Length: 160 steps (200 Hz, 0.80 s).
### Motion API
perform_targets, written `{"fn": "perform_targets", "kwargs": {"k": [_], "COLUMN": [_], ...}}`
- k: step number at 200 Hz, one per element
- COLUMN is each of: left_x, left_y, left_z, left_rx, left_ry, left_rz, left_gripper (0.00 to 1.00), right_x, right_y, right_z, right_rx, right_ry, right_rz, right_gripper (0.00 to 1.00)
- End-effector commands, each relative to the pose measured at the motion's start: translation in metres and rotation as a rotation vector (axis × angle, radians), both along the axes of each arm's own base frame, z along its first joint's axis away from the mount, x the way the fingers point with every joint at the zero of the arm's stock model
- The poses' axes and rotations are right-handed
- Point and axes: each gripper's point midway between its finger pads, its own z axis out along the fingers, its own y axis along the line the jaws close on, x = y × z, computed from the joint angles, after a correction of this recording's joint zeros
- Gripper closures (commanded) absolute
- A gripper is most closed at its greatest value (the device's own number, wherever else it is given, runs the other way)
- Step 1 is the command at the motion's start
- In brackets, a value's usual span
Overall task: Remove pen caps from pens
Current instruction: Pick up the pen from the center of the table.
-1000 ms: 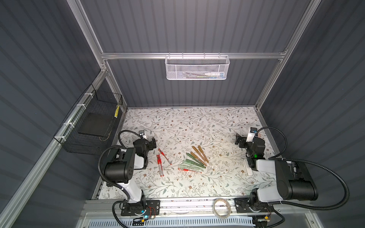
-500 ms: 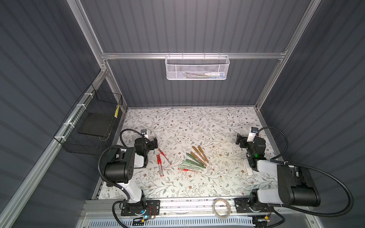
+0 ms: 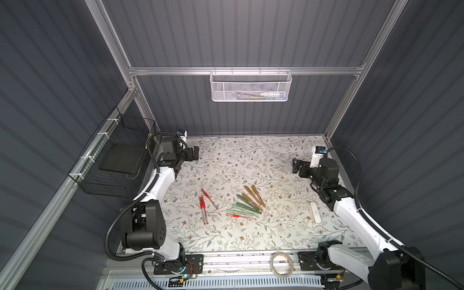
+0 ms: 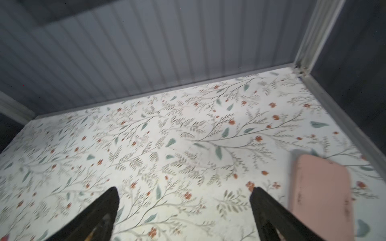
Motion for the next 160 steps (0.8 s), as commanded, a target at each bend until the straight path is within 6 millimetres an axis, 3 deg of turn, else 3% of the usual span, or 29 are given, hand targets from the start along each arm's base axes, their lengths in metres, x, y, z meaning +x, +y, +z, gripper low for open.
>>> {"fn": "perform_targets", "kwargs": {"k": [1,10,16,37,81,104,160], "left_x": [-0.059,-0.067,-0.072,-0.082,-0.074,-0.069,-0.069], "left_y": [-0.018,-0.027,-0.03,-0.037,-0.009,-0.001,0.003], "left_z": [-0.031,-0.028,-0.026,-0.036,-0.067,-0.067,-0.064], "left_rx": [-0.1,-0.124,-0.133,-0.19,-0.345,-0.39,-0.409], "left_ry": [0.275,0.249,0.23,0.239,0.262,0.259,0.259], "left_rz": [-0.061,-0.112,-0.13,-0.169,-0.065,-0.043,-0.037], "left_gripper": [0.0,0.0,0.0,0.0,0.0,0.0,0.0], "right_x": [-0.026,-0.03,-0.031,-0.036,-0.043,-0.046,-0.055], "right_y": [0.022,0.033,0.042,0.066,0.127,0.151,0.183], "right_z": [-0.037,-0.036,-0.046,-0.055,-0.082,-0.098,-0.131], "right_rx": [-0.015,-0.005,-0.012,-0.052,-0.113,-0.124,-0.226], "right_ry": [0.205,0.218,0.259,0.342,0.522,0.625,0.822], "right_rz": [0.024,0.049,0.07,0.132,0.306,0.37,0.448], "right_gripper": [0.01,0.01,0.01,0.02,0.05,0.14,0.41]}}
